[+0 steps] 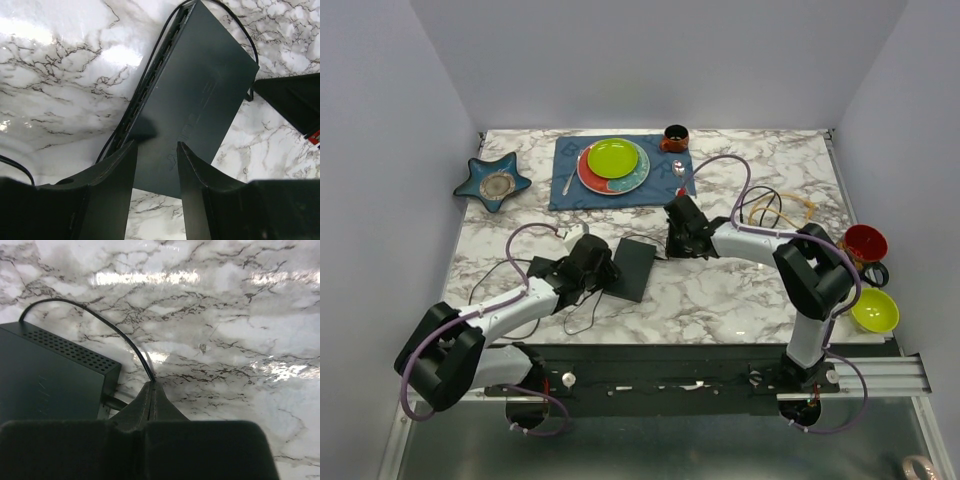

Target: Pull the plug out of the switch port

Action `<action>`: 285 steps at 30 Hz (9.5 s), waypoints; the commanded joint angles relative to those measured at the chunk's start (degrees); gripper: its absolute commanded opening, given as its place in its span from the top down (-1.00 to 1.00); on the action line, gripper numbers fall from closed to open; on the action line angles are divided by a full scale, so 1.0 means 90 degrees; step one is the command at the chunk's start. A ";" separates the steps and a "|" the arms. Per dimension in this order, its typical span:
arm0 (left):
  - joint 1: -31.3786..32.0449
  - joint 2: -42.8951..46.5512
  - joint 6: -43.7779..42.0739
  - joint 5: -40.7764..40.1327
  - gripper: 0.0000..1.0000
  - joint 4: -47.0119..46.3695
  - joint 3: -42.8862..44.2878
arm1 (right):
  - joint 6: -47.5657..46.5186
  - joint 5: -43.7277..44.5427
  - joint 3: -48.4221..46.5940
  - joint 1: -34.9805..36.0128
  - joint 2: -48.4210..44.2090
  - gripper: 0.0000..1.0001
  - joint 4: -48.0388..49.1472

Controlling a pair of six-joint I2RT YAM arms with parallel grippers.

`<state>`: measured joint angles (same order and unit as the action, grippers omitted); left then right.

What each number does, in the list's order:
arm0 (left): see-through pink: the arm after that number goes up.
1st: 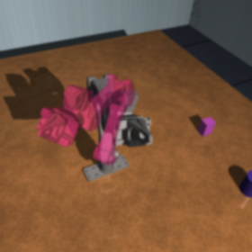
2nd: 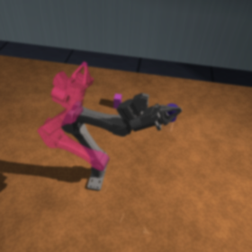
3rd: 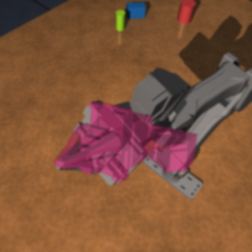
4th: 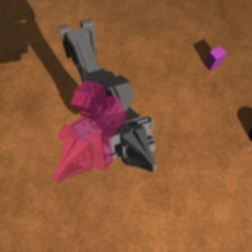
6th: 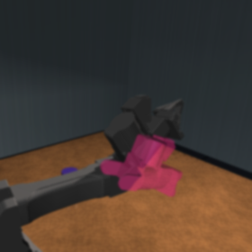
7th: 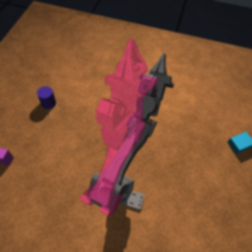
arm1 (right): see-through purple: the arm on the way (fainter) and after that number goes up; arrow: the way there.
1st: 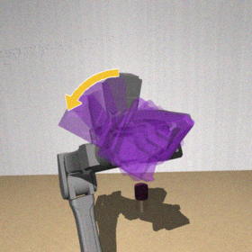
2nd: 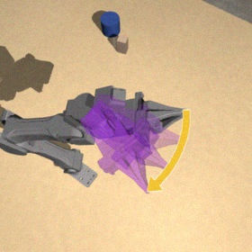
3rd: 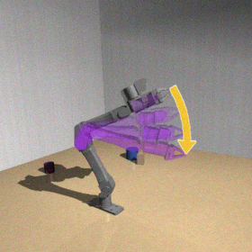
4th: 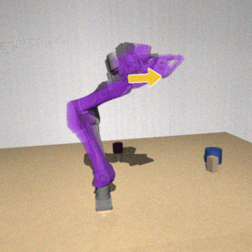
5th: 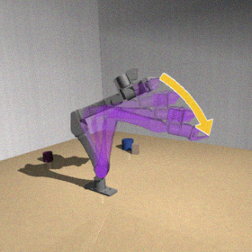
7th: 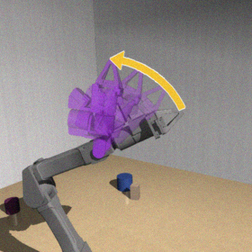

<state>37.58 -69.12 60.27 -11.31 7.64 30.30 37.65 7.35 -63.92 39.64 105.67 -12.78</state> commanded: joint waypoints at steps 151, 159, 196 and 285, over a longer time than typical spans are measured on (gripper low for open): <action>0.0707 -0.1099 0.1213 0.0222 0.99 -0.2079 -0.0623 | -0.1078 -0.0670 0.0373 0.2217 -0.0364 0.99 -0.0768; 0.0639 -0.0885 0.1389 -0.0158 0.99 -0.1845 -0.0789 | -0.0941 -0.0681 0.0715 0.2334 -0.0744 0.99 -0.0827; 0.0033 0.3646 0.0263 -0.1065 0.38 0.1831 -0.0350 | -0.2063 0.1072 -0.2379 0.1455 -0.1575 0.99 -0.1005; -0.1832 0.0239 0.0608 -0.1193 0.98 -0.0039 0.0558 | 0.0114 -0.0251 -0.0007 0.0244 0.0144 0.99 -0.0094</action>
<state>21.43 -71.40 64.99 -15.86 4.23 33.32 38.06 5.52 -65.19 41.89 106.48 -15.53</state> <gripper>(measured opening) 0.009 0.008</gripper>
